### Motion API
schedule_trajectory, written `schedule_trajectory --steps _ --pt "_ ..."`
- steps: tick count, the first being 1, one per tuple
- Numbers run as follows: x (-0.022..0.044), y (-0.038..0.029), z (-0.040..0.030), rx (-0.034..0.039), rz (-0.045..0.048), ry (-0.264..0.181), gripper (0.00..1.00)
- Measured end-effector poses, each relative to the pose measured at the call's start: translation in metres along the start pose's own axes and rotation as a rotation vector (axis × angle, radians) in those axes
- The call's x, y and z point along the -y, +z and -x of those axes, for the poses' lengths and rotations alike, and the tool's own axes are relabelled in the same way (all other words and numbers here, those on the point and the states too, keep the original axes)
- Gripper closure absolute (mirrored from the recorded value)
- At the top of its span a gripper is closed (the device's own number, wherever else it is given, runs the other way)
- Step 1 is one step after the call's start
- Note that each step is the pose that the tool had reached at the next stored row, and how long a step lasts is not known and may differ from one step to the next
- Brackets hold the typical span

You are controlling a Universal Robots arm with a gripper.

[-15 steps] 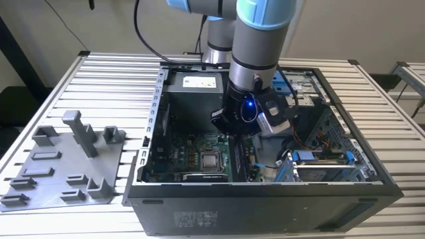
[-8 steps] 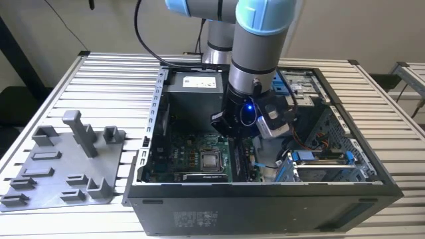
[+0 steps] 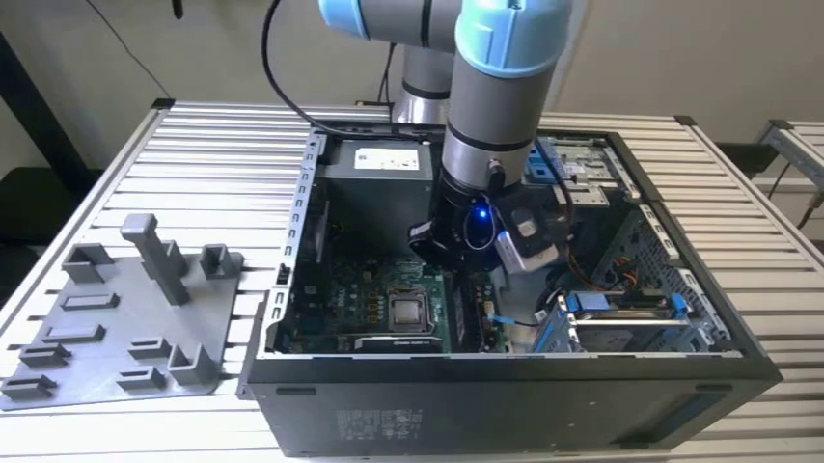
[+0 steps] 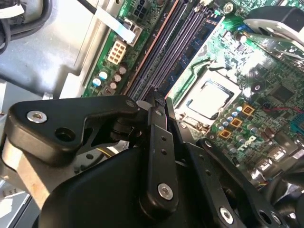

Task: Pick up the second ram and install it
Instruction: 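Insert the second ram into the second slot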

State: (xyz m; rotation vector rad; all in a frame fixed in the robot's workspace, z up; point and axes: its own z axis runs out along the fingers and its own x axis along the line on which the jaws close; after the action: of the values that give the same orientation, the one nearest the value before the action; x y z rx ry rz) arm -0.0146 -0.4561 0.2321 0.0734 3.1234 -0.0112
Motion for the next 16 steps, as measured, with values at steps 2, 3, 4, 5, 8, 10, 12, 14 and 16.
schedule_trajectory --steps 2,3,4,5,8,10,12,14,16 --pt "0.0002 0.0012 -0.0001 0.0010 0.0000 0.001 0.86" --pt "0.0002 0.0018 -0.0001 0.0015 0.0001 0.001 0.86" --pt "0.0002 0.0026 -0.0001 0.0021 0.0001 0.002 0.86" --pt "0.0002 0.0032 -0.0001 0.0031 0.0001 0.002 0.86" --pt "0.0003 0.0035 -0.0001 0.0038 -0.0003 0.003 0.86" --pt "0.0003 0.0036 -0.0001 0.0038 -0.0002 0.003 0.86" --pt "0.0003 0.0037 -0.0001 0.0038 0.0000 0.003 0.86" --pt "0.0003 0.0037 -0.0001 0.0038 -0.0001 0.003 0.86" --pt "0.0003 0.0040 -0.0001 0.0039 0.0001 0.003 0.86"
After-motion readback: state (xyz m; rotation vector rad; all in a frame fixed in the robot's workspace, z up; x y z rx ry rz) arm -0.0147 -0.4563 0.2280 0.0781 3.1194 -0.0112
